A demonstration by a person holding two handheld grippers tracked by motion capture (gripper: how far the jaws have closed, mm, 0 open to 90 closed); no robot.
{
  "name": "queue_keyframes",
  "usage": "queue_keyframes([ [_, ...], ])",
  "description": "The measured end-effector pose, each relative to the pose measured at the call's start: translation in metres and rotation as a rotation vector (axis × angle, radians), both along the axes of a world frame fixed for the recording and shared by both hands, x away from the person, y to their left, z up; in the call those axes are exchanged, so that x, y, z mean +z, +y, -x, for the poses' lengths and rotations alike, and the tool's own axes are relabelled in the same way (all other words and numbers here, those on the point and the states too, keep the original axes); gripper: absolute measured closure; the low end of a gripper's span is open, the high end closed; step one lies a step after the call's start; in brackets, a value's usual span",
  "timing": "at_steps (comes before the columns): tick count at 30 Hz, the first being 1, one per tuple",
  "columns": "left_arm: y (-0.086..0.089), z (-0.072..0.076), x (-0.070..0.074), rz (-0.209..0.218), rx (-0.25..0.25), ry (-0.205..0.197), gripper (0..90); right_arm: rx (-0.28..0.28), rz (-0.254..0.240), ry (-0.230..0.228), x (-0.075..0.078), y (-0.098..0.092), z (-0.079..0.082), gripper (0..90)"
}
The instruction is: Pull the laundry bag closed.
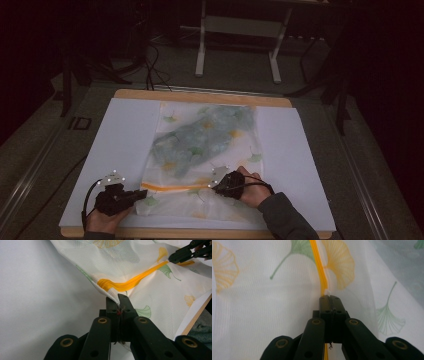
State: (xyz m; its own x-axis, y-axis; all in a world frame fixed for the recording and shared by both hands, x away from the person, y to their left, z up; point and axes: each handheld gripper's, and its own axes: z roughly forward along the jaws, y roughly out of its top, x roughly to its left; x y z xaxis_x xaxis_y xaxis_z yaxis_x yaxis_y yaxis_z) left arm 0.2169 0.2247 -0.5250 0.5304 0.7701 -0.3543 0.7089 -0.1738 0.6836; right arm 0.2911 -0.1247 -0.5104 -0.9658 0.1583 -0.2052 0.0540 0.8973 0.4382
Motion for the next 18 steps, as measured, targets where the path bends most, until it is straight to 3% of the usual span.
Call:
queue_keyframes([
  [18,0.001,0.000,0.000,0.000,0.005,0.002,88.5,-0.030,0.017,0.004,0.001,-0.025,0.002,90.0],
])
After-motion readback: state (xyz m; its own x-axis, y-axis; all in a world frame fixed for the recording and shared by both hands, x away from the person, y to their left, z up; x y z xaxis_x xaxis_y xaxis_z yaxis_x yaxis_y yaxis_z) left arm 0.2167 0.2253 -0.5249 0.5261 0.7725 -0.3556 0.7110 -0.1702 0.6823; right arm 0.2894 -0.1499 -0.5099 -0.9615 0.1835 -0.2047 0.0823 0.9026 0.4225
